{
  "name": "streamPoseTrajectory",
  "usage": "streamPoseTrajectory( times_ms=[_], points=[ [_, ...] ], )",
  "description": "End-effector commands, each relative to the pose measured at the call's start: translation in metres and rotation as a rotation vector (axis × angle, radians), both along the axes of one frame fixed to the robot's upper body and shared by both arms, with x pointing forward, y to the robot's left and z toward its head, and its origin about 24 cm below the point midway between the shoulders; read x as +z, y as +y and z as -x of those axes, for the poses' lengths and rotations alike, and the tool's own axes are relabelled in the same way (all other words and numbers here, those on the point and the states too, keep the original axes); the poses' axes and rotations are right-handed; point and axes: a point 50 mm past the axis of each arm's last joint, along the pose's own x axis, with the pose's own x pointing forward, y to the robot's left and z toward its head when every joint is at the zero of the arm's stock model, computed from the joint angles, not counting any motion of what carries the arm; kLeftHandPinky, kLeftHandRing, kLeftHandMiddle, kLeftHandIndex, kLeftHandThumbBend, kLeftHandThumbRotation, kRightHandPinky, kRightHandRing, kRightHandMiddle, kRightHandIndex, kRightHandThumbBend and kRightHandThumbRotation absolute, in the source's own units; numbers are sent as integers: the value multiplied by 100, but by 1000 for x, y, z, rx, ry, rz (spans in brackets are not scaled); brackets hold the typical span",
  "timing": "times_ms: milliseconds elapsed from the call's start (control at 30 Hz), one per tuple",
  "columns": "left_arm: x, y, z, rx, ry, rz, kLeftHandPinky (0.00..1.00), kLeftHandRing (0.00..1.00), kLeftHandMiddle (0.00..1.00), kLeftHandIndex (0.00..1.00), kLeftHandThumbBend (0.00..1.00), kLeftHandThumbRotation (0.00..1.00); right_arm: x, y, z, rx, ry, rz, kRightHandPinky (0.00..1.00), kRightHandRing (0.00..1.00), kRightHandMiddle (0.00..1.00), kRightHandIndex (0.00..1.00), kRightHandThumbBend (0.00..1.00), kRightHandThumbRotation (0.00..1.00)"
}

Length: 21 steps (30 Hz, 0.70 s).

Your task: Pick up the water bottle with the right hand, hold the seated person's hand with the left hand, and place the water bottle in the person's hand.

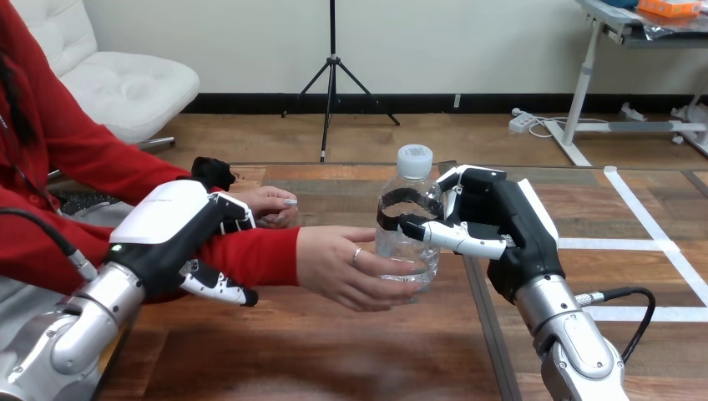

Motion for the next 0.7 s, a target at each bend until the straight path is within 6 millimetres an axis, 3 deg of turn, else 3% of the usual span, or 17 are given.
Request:
streamPoseTrajectory(
  times_ms=[0, 667],
  points=[
    [13, -28, -14, -73, -57, 60, 28, 34, 41, 41, 86, 9, 35, 5, -15, 10, -138, -22, 2, 6, 10, 10, 55, 0],
    [6, -38, -15, -80, -44, 76, 27, 33, 40, 40, 87, 6, 39, 4, -15, -5, -158, -24, 2, 6, 10, 10, 53, 0]
  ],
)
